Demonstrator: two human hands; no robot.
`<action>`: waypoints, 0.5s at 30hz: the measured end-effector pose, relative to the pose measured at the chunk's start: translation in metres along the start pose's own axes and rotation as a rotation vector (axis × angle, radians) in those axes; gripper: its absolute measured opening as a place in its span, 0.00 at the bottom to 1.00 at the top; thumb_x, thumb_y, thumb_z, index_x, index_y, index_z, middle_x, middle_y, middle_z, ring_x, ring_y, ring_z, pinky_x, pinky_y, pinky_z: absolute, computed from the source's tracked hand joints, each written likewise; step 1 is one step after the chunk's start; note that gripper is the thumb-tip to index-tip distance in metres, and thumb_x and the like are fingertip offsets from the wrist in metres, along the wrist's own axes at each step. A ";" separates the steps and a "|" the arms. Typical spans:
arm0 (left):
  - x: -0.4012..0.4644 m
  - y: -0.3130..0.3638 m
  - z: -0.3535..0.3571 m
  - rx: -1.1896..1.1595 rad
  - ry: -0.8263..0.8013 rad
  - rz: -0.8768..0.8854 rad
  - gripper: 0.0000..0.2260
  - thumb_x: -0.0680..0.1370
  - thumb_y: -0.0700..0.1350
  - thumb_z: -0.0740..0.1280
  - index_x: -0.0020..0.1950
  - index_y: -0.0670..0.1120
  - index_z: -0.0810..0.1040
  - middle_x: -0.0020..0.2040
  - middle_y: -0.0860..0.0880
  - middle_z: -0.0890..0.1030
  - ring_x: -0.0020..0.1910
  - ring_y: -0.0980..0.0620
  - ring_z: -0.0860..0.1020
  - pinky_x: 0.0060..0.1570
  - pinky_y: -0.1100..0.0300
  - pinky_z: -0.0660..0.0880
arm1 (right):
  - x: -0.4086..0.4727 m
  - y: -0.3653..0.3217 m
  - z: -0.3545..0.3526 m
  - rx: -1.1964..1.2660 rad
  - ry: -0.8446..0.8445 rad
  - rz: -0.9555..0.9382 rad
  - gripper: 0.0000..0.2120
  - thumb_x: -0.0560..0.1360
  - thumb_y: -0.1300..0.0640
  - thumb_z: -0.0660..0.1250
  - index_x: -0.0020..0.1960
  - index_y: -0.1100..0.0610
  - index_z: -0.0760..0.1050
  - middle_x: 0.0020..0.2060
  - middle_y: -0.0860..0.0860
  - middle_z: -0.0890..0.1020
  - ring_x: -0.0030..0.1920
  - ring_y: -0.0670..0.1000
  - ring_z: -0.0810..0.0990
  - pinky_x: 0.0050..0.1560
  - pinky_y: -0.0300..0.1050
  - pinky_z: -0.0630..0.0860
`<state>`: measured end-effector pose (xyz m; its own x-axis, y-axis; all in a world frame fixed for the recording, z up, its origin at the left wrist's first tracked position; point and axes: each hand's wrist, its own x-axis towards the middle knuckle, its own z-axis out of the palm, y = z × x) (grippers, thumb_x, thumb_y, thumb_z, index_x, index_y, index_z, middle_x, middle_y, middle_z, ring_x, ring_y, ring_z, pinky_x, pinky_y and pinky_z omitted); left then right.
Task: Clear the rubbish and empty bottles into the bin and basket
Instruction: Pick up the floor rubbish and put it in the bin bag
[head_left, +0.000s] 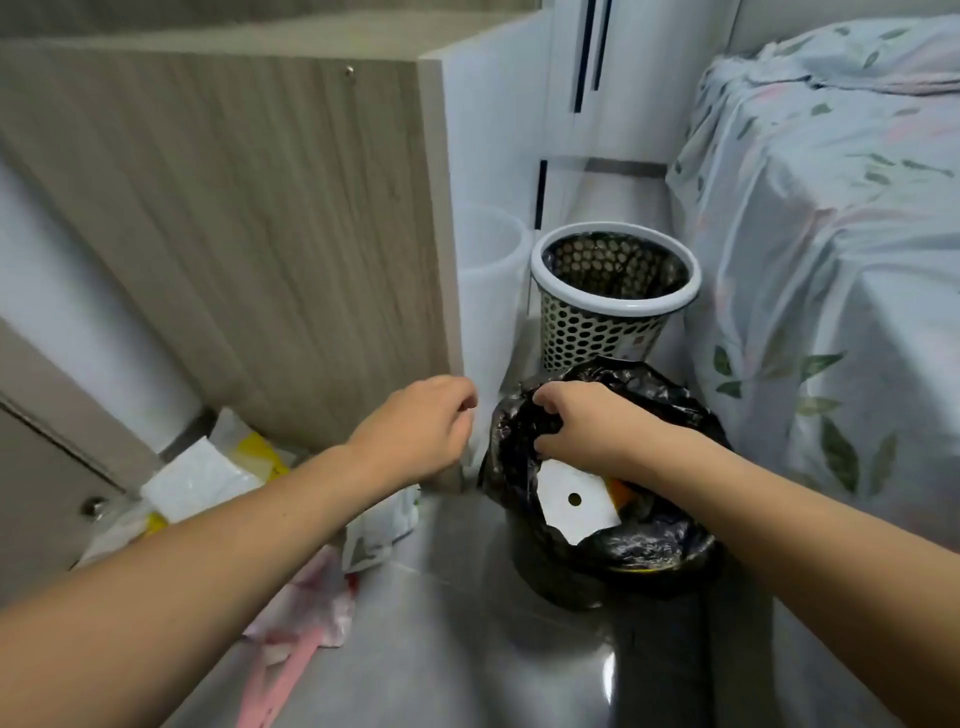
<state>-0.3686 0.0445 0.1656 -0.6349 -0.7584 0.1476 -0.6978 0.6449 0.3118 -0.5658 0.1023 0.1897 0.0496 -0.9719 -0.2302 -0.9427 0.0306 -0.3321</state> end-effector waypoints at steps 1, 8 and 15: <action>-0.012 -0.012 -0.005 0.030 0.006 0.030 0.07 0.78 0.46 0.59 0.53 0.47 0.75 0.50 0.49 0.78 0.50 0.48 0.76 0.51 0.51 0.73 | 0.001 -0.015 0.005 0.002 0.005 -0.027 0.20 0.73 0.55 0.65 0.64 0.56 0.70 0.58 0.52 0.76 0.55 0.53 0.75 0.50 0.44 0.73; -0.097 -0.102 -0.027 0.151 -0.055 -0.009 0.13 0.76 0.50 0.55 0.49 0.45 0.74 0.46 0.46 0.78 0.48 0.44 0.77 0.45 0.51 0.74 | 0.031 -0.125 0.066 -0.090 -0.110 -0.150 0.17 0.71 0.55 0.65 0.59 0.58 0.73 0.54 0.56 0.79 0.54 0.59 0.78 0.53 0.50 0.77; -0.200 -0.196 0.005 0.106 -0.227 -0.280 0.07 0.78 0.45 0.58 0.51 0.47 0.74 0.53 0.47 0.78 0.53 0.45 0.76 0.46 0.55 0.72 | 0.054 -0.210 0.167 -0.176 -0.273 -0.297 0.20 0.73 0.56 0.64 0.65 0.57 0.72 0.63 0.56 0.76 0.62 0.57 0.74 0.61 0.47 0.72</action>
<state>-0.1073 0.0703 0.0701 -0.4636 -0.8741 -0.1452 -0.8777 0.4305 0.2104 -0.3105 0.0822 0.0939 0.3904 -0.8344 -0.3890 -0.9149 -0.3044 -0.2653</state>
